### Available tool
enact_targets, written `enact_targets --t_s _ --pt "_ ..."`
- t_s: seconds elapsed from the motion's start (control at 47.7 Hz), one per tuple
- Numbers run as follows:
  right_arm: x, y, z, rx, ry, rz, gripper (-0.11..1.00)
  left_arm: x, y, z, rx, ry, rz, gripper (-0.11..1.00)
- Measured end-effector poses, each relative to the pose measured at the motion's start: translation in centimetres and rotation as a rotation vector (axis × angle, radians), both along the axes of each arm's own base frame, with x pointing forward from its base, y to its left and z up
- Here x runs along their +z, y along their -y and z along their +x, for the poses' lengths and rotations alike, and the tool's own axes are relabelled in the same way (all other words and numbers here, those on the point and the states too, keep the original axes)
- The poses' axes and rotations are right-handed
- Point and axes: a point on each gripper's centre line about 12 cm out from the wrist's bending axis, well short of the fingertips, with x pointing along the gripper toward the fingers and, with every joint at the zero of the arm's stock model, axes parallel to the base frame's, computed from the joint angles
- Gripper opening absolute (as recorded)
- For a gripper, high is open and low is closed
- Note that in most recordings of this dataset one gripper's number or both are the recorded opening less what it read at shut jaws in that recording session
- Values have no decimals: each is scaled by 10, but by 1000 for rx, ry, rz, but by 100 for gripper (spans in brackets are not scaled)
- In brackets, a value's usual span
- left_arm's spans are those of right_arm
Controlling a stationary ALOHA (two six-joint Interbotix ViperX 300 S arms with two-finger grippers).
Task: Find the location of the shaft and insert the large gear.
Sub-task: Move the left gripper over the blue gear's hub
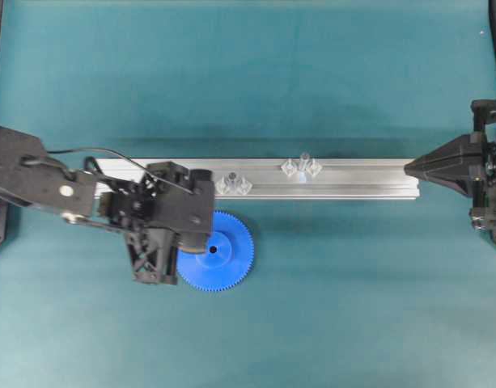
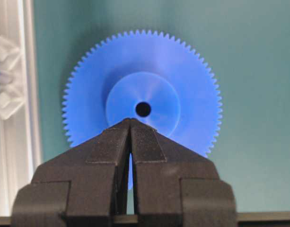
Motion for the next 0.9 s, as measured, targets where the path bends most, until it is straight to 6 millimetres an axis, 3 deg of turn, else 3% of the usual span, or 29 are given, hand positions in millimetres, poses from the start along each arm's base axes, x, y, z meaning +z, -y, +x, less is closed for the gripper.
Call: enact_targets --t_s 0.461,0.901 --pt "0 0 0 2 -1 -6 -1 -13 3 23 -2 -131 19 -1" --pt "1 0 -1 0 9 -7 -1 -16 4 29 -4 -205 29 -1"
